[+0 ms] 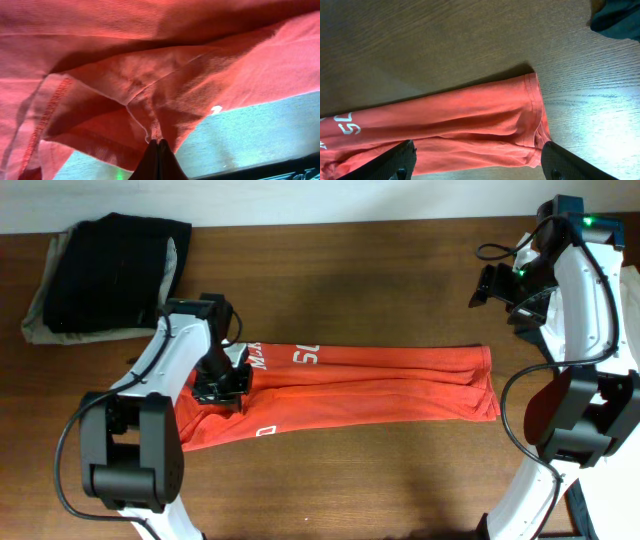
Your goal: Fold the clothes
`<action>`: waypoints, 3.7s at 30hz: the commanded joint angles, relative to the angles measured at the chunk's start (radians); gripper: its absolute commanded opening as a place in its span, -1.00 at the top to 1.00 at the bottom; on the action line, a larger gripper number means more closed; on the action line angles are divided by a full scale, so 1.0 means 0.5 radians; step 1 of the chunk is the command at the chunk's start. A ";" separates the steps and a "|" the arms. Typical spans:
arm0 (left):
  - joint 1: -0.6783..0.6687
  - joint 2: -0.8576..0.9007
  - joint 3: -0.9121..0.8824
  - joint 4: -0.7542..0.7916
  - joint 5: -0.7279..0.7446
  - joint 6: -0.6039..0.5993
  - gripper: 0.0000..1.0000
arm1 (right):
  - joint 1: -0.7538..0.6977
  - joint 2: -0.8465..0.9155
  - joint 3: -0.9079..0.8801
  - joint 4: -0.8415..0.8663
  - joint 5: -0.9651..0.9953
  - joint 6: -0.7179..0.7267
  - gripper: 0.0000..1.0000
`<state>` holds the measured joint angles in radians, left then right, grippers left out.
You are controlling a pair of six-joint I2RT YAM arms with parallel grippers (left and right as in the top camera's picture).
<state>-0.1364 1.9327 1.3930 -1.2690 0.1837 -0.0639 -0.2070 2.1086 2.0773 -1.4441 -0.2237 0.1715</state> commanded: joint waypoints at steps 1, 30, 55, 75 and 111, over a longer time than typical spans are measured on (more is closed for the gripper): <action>-0.064 -0.040 -0.006 -0.009 0.023 0.002 0.99 | -0.002 -0.017 -0.009 -0.010 -0.002 -0.021 -0.67; -0.092 -0.019 -0.007 0.370 -0.017 0.002 0.81 | 0.328 -0.017 -0.382 -0.118 0.105 -0.110 0.81; 0.140 0.395 -0.127 0.488 -0.152 -0.051 0.98 | 0.081 -0.018 -1.434 0.772 0.209 0.057 0.92; 0.812 0.401 -0.189 0.453 -0.359 -0.253 0.99 | 0.193 -0.027 -1.207 0.726 0.209 0.064 0.92; 0.815 -0.470 -0.035 0.314 -0.043 -0.298 -0.98 | -0.080 -0.085 -1.617 0.972 -0.741 -0.470 -0.97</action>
<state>0.2668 1.6997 1.3705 -1.1110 0.1471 -0.2100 -0.2546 2.0373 1.3468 -1.0248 -0.5133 -0.0235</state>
